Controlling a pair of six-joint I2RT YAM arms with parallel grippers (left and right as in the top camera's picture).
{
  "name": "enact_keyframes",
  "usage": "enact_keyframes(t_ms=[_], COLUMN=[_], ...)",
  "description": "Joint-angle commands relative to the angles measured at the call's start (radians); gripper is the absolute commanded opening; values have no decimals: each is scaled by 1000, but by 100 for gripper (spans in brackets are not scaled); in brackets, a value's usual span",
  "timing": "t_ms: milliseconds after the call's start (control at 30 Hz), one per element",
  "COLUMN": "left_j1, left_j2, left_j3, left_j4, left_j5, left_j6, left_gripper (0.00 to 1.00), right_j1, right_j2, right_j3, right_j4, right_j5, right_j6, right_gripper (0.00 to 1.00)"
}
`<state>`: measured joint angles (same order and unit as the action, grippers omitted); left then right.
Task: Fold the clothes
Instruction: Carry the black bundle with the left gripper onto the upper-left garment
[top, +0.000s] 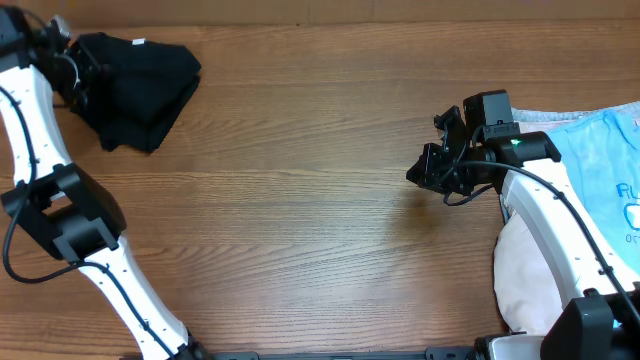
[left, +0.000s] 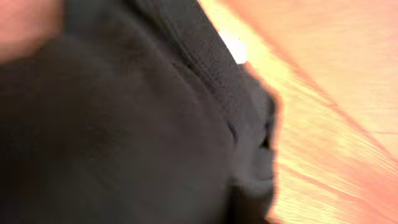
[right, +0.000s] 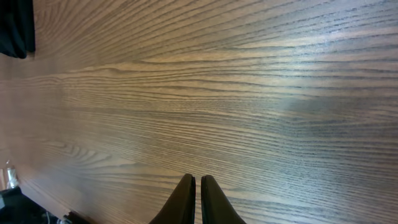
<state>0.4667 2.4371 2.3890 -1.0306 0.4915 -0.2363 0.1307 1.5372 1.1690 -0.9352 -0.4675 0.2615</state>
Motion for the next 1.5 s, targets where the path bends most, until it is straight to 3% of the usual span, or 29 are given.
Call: enact_keyframes(t_ms=[0,100,233,367,467,533,567,600,633,667,733,800,967,1167,1333,1467], left_j1=[0,-2,1,24,51,68,75,78,77,76,60,30,-21,-47,-91,-187], left_j2=[-10,-8,-10,-21,-37,-44,-46,-46,-46,-44,-31,-19,-14,-87,-266,-451], left_j3=[-56,-88,-90,-47,41,103,135,155,159,156,138,97,16,142,267,286], left_j4=[23,14,-74,-192,-286,-330,-340,-329,-295,-257,-173,-111,-150,-319,-372,-372], left_j5=[-27,-31,-16,98,142,99,53,9,-29,-54,-65,-76,-120,-46,138,39], left_j6=[-5,50,62,101,144,174,173,170,146,109,48,59,90,327,425,494], left_gripper=[91,100,100,100,92,80,64,28,6,4,4,4,4,23,35,54], right_j1=[-2,-2,-2,-2,-2,-2,-2,-2,-2,-2,-2,-2,-2,-2,-2,-2], right_j2=[-3,-3,-3,-3,-3,-3,-3,-3,-3,-3,-3,-3,-4,-55,-149,-221], right_j3=[18,18,18,18,18,18,18,18,18,18,18,18,18,36,155,276], right_j4=[5,8,-3,-21,-25,-24,-24,-23,-19,-14,5,29,93,106,135,132], right_j5=[-5,-5,-6,-5,-6,-5,-5,-5,-5,-5,-5,-5,-24,-35,26,41], right_j6=[4,4,5,4,4,4,4,4,4,4,5,21,54,17,3,0], right_gripper=[8,8,8,8,8,8,8,8,8,11,12,13,11,11,11,11])
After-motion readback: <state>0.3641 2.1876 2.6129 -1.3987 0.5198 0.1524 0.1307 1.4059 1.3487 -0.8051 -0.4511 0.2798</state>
